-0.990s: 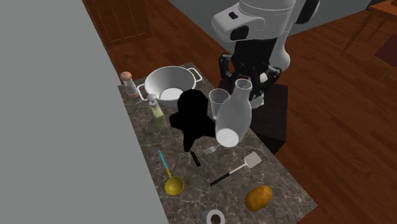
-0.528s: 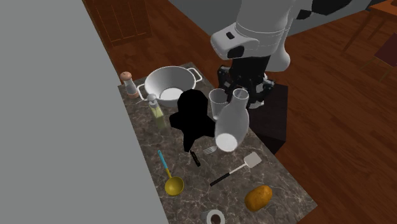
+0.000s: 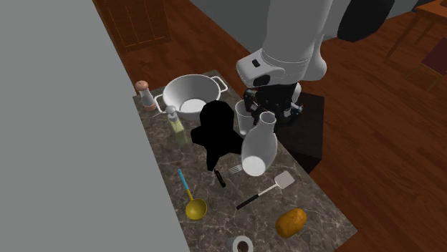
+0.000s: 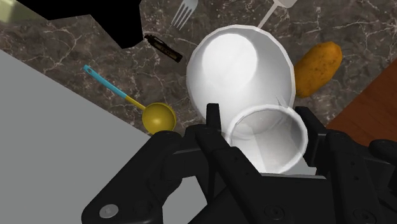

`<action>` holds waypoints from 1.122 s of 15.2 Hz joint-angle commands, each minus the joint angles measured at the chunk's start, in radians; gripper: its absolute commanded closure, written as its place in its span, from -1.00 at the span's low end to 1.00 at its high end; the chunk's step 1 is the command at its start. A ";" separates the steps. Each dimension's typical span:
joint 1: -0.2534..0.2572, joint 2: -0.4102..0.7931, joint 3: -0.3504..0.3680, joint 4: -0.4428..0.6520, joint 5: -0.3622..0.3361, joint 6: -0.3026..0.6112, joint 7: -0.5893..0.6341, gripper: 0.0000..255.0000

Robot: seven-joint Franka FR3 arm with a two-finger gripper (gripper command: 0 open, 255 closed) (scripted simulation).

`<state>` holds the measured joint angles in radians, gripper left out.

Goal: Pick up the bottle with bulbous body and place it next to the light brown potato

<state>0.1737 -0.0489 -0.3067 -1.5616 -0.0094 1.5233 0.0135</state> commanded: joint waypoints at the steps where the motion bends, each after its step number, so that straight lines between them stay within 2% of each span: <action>1: 0.000 -0.012 0.001 -0.042 -0.003 0.032 0.001 1.00; 17: 0.000 -0.048 0.003 -0.299 -0.015 0.254 0.009 1.00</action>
<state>0.1740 -0.0986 -0.3040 -1.8476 -0.0246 1.7619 0.0225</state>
